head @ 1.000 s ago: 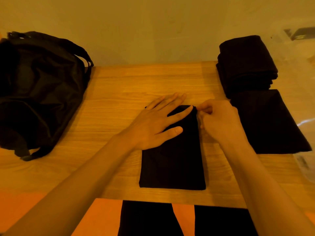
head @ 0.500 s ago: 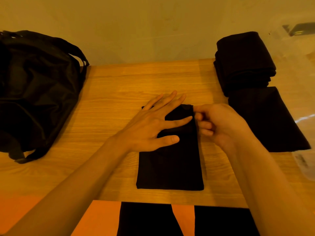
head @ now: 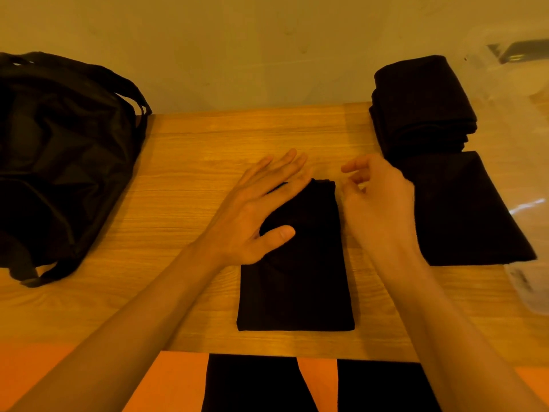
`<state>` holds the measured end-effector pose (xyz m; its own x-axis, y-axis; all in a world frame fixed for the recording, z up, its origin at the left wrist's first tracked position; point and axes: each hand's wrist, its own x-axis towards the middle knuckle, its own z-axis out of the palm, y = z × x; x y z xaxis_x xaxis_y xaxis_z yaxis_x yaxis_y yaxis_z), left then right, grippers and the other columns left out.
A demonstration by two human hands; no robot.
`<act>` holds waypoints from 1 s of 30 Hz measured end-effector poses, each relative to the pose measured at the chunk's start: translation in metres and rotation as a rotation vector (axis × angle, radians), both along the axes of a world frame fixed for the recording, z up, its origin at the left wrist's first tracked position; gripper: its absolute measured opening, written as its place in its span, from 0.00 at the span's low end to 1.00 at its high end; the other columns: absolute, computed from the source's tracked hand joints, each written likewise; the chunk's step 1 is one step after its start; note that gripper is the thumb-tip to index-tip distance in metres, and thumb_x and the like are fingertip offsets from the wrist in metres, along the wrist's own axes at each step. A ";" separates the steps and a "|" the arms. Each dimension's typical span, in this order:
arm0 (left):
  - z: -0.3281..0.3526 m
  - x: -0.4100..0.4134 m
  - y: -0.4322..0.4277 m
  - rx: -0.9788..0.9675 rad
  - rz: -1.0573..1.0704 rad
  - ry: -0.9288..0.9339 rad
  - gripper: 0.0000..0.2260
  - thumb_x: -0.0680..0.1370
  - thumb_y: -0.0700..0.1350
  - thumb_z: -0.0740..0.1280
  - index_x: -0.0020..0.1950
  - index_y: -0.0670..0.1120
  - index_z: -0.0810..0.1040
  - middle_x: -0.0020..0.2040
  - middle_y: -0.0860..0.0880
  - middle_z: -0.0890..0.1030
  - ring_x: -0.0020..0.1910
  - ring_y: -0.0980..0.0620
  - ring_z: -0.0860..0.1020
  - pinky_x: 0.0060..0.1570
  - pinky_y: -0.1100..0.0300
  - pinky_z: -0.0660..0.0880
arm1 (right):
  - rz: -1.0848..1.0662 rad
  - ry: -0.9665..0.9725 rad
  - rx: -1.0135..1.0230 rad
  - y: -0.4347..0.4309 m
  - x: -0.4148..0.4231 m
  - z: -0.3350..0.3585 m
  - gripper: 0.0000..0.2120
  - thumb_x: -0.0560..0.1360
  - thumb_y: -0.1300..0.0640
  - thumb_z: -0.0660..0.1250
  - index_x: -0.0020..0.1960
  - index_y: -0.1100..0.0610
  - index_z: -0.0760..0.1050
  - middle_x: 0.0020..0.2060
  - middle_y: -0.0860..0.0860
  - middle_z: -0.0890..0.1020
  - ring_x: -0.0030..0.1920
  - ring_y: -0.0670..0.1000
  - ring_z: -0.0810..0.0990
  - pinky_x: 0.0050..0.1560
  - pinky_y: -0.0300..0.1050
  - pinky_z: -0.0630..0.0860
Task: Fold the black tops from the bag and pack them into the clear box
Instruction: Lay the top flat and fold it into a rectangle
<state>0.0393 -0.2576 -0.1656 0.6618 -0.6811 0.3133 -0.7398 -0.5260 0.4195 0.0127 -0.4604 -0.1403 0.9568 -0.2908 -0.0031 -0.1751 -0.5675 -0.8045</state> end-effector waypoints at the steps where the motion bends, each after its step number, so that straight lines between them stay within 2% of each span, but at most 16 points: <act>1: 0.000 -0.001 0.001 -0.039 0.042 0.008 0.38 0.83 0.66 0.44 0.78 0.36 0.64 0.80 0.39 0.62 0.81 0.42 0.57 0.77 0.37 0.55 | 0.047 -0.084 -0.138 0.003 0.001 0.001 0.08 0.82 0.61 0.64 0.58 0.52 0.78 0.52 0.45 0.79 0.49 0.43 0.79 0.46 0.34 0.75; 3: -0.001 -0.002 0.002 -0.040 0.085 0.026 0.37 0.84 0.64 0.43 0.78 0.34 0.62 0.80 0.39 0.62 0.81 0.43 0.57 0.78 0.38 0.56 | 0.201 -0.179 -0.303 0.008 0.005 0.000 0.13 0.82 0.64 0.61 0.63 0.57 0.79 0.59 0.50 0.80 0.59 0.49 0.79 0.57 0.37 0.74; 4: -0.003 -0.002 0.003 -0.012 0.089 0.029 0.36 0.85 0.63 0.43 0.79 0.34 0.60 0.80 0.39 0.61 0.82 0.43 0.56 0.78 0.38 0.56 | 0.289 -0.178 -0.351 0.009 0.007 -0.002 0.15 0.81 0.66 0.61 0.66 0.58 0.78 0.63 0.53 0.80 0.65 0.52 0.77 0.62 0.38 0.70; 7: -0.010 -0.007 0.009 0.085 0.099 0.053 0.35 0.85 0.62 0.43 0.80 0.35 0.58 0.81 0.39 0.57 0.82 0.44 0.53 0.79 0.40 0.54 | 0.485 -0.095 -0.463 0.009 0.002 -0.009 0.21 0.82 0.65 0.58 0.74 0.59 0.71 0.73 0.55 0.72 0.77 0.52 0.63 0.73 0.41 0.56; 10: -0.014 -0.011 0.019 0.199 0.059 0.052 0.34 0.85 0.61 0.42 0.81 0.37 0.57 0.82 0.40 0.55 0.82 0.46 0.51 0.79 0.41 0.53 | 0.561 -0.065 -0.560 0.002 -0.010 -0.022 0.22 0.83 0.57 0.55 0.76 0.58 0.67 0.76 0.54 0.68 0.79 0.51 0.58 0.78 0.46 0.50; 12: -0.013 -0.010 0.023 0.243 0.046 0.075 0.33 0.85 0.61 0.42 0.82 0.39 0.55 0.83 0.41 0.53 0.83 0.47 0.49 0.80 0.42 0.52 | 0.558 -0.033 -0.591 0.003 -0.017 -0.027 0.27 0.84 0.47 0.46 0.79 0.57 0.62 0.78 0.53 0.63 0.80 0.50 0.54 0.79 0.46 0.47; 14: -0.010 -0.009 0.026 0.274 0.032 0.101 0.33 0.85 0.61 0.41 0.82 0.40 0.53 0.83 0.43 0.51 0.83 0.49 0.46 0.80 0.43 0.50 | 0.584 0.014 -0.623 0.005 -0.023 -0.028 0.34 0.82 0.39 0.37 0.82 0.56 0.52 0.81 0.52 0.53 0.81 0.49 0.46 0.79 0.47 0.42; 16: -0.005 -0.011 0.027 0.260 0.040 0.131 0.33 0.85 0.62 0.40 0.83 0.41 0.51 0.84 0.44 0.49 0.83 0.50 0.45 0.80 0.43 0.49 | 0.612 0.065 -0.639 0.005 -0.027 -0.025 0.36 0.79 0.37 0.30 0.82 0.53 0.43 0.81 0.48 0.44 0.80 0.46 0.36 0.79 0.46 0.35; 18: 0.003 -0.019 0.025 0.167 0.101 0.148 0.34 0.84 0.62 0.41 0.83 0.41 0.50 0.84 0.45 0.48 0.83 0.50 0.44 0.81 0.45 0.47 | 0.596 0.063 -0.613 0.005 -0.030 -0.017 0.34 0.79 0.37 0.30 0.81 0.52 0.39 0.80 0.46 0.39 0.78 0.44 0.32 0.78 0.45 0.32; 22: 0.014 -0.039 0.011 0.083 0.352 0.080 0.34 0.85 0.61 0.47 0.83 0.42 0.45 0.84 0.46 0.45 0.82 0.52 0.42 0.81 0.53 0.42 | 0.524 0.003 -0.627 0.009 -0.020 -0.003 0.32 0.82 0.41 0.35 0.82 0.54 0.42 0.81 0.49 0.41 0.79 0.46 0.35 0.79 0.45 0.35; 26: -0.001 -0.044 0.001 0.356 0.407 0.115 0.37 0.81 0.67 0.37 0.83 0.44 0.40 0.83 0.47 0.38 0.81 0.55 0.35 0.80 0.55 0.38 | 0.593 0.047 -0.736 0.022 -0.010 -0.009 0.36 0.79 0.40 0.31 0.82 0.57 0.42 0.81 0.53 0.44 0.80 0.49 0.37 0.78 0.46 0.34; 30: -0.014 -0.043 0.007 0.405 0.393 0.148 0.36 0.80 0.66 0.33 0.83 0.46 0.39 0.83 0.49 0.37 0.80 0.57 0.33 0.80 0.54 0.39 | 0.572 0.041 -0.751 0.021 -0.018 -0.021 0.36 0.79 0.39 0.31 0.82 0.56 0.46 0.81 0.52 0.47 0.80 0.48 0.40 0.78 0.45 0.34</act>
<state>-0.0039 -0.2506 -0.1798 0.9059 -0.4219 -0.0365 -0.4056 -0.8892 0.2119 -0.0054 -0.4392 -0.1613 0.9583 0.2827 -0.0425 0.2698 -0.9434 -0.1931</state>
